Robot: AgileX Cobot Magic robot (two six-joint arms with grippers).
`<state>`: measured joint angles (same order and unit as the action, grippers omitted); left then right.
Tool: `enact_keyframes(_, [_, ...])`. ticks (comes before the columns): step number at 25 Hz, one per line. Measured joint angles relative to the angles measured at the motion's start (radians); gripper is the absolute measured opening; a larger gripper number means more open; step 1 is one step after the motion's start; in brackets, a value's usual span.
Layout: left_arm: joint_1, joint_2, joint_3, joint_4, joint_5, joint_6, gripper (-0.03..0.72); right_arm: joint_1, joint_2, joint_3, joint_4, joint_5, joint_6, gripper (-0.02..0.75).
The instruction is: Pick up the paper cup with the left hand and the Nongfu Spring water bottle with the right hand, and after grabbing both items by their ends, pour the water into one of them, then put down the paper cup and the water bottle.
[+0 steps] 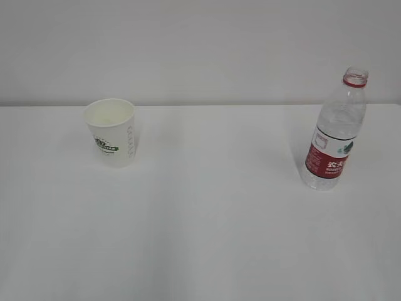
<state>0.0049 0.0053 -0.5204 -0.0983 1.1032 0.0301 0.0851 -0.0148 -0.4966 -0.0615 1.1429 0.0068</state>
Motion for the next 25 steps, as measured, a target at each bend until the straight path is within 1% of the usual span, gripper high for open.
enact_keyframes(6, [0.000,0.000,0.000,0.000,0.000,0.000,0.568,0.000,0.000,0.000,0.000,0.000,0.000,0.536])
enact_keyframes(17, [0.000,0.000,-0.006,0.000,-0.013,0.000,0.566,0.000,0.000,-0.017,0.010,-0.006,0.000,0.536])
enact_keyframes(25, [0.000,0.000,-0.060,-0.001,-0.074,0.000,0.565,0.000,0.000,-0.076,0.033,-0.128,0.000,0.535])
